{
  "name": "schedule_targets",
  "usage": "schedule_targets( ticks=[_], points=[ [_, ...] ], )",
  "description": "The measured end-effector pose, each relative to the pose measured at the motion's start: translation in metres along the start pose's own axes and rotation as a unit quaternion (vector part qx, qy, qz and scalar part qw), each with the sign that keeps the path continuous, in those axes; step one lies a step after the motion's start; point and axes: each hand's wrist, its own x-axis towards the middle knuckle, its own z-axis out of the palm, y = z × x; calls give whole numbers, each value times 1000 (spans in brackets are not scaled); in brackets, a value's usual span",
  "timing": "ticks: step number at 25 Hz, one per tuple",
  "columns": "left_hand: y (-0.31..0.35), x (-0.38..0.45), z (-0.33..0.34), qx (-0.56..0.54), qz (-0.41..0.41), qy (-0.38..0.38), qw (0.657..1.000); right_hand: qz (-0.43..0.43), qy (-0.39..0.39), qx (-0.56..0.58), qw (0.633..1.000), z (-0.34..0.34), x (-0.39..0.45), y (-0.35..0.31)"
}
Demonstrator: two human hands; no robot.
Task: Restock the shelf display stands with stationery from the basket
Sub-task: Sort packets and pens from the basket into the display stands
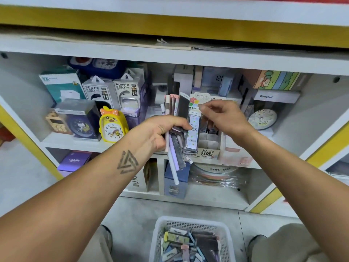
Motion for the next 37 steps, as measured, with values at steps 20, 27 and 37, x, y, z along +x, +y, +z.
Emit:
schedule_targets(
  ticks=[20,27,37],
  points=[
    [-2,-11,6,-22,-19,1,1000,59,48,145,987,-31,0,-2],
    [1,-12,3,14,-23,24,999,-117,96,-192,970,-24,-4,7],
    [3,-15,1,17,-26,23,999,-117,71,-213,967,-14,-2,11]
  ],
)
